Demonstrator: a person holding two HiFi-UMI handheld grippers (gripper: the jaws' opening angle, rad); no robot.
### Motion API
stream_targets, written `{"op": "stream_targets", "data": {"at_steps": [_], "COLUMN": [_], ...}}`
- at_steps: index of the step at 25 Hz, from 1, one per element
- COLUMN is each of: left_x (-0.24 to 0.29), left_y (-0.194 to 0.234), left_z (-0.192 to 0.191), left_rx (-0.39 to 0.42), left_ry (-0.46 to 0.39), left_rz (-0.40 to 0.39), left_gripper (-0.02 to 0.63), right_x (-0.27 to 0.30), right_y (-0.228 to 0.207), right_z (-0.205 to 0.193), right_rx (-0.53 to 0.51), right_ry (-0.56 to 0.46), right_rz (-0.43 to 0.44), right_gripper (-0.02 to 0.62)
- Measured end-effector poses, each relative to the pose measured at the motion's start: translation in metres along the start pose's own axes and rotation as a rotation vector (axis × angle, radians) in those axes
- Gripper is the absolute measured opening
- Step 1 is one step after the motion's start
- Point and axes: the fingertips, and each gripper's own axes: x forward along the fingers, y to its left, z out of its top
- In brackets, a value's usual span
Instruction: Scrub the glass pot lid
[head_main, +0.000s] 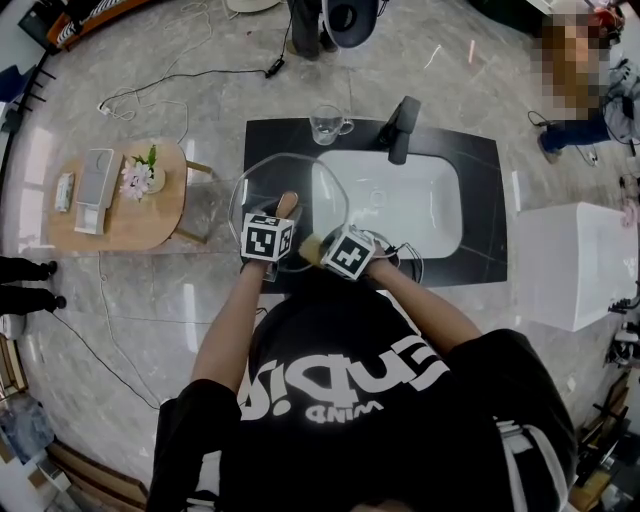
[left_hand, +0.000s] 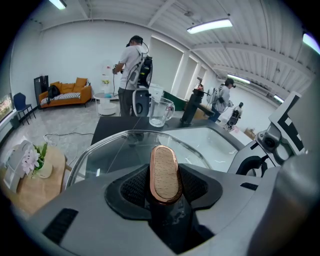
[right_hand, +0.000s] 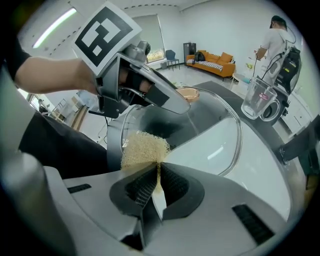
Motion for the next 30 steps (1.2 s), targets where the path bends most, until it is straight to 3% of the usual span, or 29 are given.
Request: {"op": "stream_targets", "data": {"at_steps": [5,10,16,30], "left_x": [0.0,0.001,-0.001,0.0], "left_y": [0.0,0.0,0.0,0.0], "left_z": [0.0,0.0,0.0,0.0], "left_rx": [0.0,0.0,-0.001,-0.001], "left_ry": [0.0,-0.003,-0.007,-0.006], "left_rz": [-0.001,-0.001,0.003,0.002], "left_gripper": [0.184,0.184,0.184,0.184], "right_x": [-0.002,0.005,0.002,-0.001], "right_y": [0.0,0.013,0.005,0.02], "right_z": [0.002,-0.011,0.003,-0.002], "right_rx": [-0.012,0.093,0.009,-0.101], "right_ry": [-0.002,0.022,-0.025,0.014], "right_rz": [0.002,0.084,0.011,0.044], "right_gripper": [0.025,0.025,0.025,0.025]}}
